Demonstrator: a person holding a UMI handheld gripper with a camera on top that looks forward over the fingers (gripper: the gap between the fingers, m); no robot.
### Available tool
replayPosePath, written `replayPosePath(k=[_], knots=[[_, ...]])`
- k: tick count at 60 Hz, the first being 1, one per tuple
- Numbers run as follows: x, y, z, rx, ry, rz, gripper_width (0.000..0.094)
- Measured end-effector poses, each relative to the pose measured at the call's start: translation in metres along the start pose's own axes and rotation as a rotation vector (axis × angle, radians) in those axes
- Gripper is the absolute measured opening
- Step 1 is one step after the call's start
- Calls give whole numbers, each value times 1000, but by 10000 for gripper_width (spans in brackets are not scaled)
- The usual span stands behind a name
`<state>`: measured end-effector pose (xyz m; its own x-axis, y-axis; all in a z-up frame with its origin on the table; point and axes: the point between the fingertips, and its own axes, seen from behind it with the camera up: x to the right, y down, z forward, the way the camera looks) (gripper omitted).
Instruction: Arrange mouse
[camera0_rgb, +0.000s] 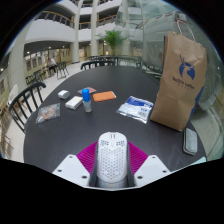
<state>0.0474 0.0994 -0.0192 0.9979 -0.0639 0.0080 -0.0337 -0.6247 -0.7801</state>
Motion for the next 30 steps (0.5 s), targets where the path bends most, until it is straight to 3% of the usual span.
replayPosePath(k=[5, 12, 18, 25, 30], knots=[[-6, 0, -10, 0, -20, 3, 393], [-11, -45, -88, 167, -60, -4, 393], [13, -64, -173, 255, -49, -50, 391], [73, -36, -228, 246, 51, -66, 390], [120, 24, -227, 157, 118, -36, 390]])
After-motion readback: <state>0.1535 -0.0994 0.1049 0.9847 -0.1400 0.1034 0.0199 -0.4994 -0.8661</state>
